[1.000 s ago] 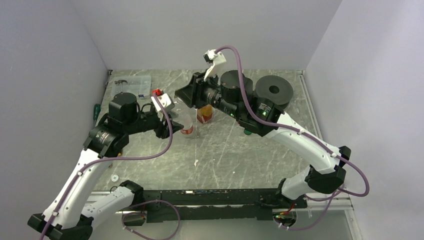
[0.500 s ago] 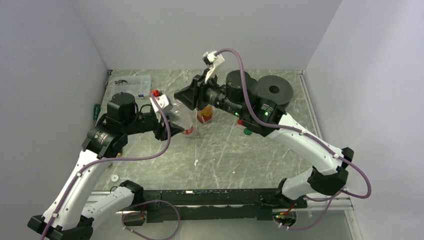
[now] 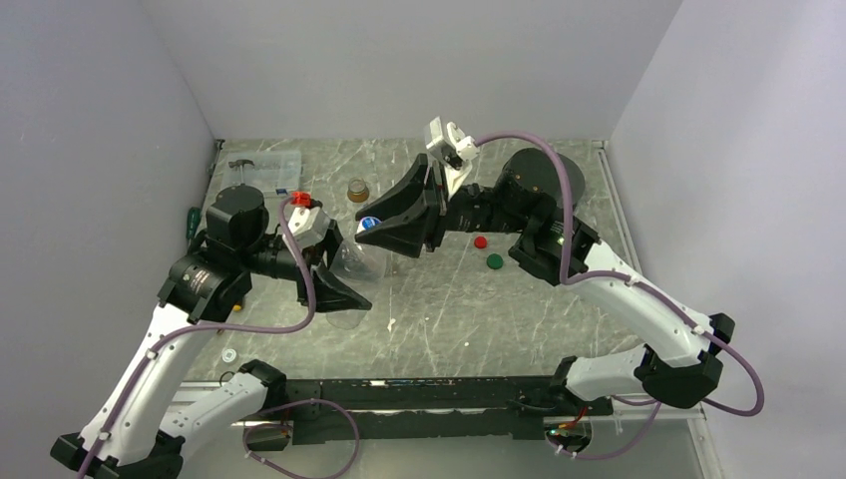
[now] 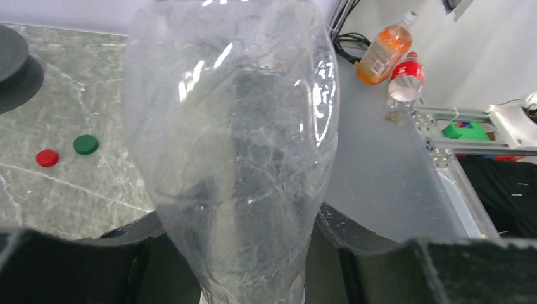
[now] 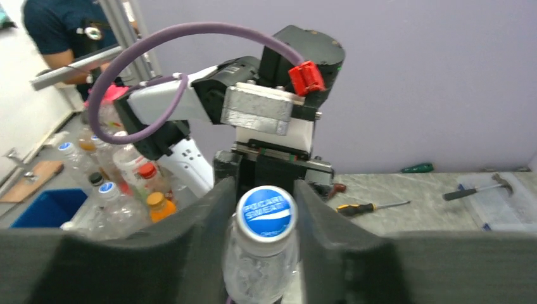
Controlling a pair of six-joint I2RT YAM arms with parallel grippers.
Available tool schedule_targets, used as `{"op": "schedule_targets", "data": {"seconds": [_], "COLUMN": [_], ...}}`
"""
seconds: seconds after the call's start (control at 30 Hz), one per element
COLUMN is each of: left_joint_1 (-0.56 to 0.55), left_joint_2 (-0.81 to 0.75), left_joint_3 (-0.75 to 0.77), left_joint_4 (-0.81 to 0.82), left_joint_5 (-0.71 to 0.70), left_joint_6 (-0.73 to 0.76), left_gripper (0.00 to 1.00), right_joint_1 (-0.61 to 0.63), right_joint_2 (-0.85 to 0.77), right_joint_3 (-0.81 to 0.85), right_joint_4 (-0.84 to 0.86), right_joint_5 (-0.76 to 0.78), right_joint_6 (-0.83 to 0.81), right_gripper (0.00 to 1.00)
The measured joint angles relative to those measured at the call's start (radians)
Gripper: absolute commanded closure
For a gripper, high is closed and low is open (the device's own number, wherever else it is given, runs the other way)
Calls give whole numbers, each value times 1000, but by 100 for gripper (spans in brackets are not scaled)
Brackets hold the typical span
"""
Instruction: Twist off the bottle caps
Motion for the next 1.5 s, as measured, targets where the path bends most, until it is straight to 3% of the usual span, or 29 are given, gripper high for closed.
{"op": "schedule_targets", "data": {"seconds": [0.03,0.13,0.27,0.47,0.67,0.97,1.2,1.5], "left_joint_1": [0,6,8,10,10,10,10,10], "left_joint_2": [1,5,6,6,5,6,5,5], "left_joint_3": [0,2,2,-1,-18,-34,-35,-50], "left_joint_4": [-1,-1,-24,-47,-46,-34,-31,-31], "left_joint_5": [5,-1,-62,-294,-507,-631,-646,-645], "left_joint_6": [-2,-6,30,123,182,202,203,202], "left_gripper": [100,100,100,100,100,100,100,100], "right_joint_1": [-3,-5,2,19,62,82,84,83], "right_joint_2": [0,-4,-14,10,112,172,172,164], "right_joint_3": [-2,-15,-25,38,166,170,170,169], "right_joint_4": [3,-16,-41,-160,-266,-347,-348,-328], "right_joint_5": [-8,-5,211,558,741,798,798,795], "right_joint_6": [-1,-10,13,90,127,156,172,170], "right_gripper": [24,9,9,23,25,49,52,66]}}
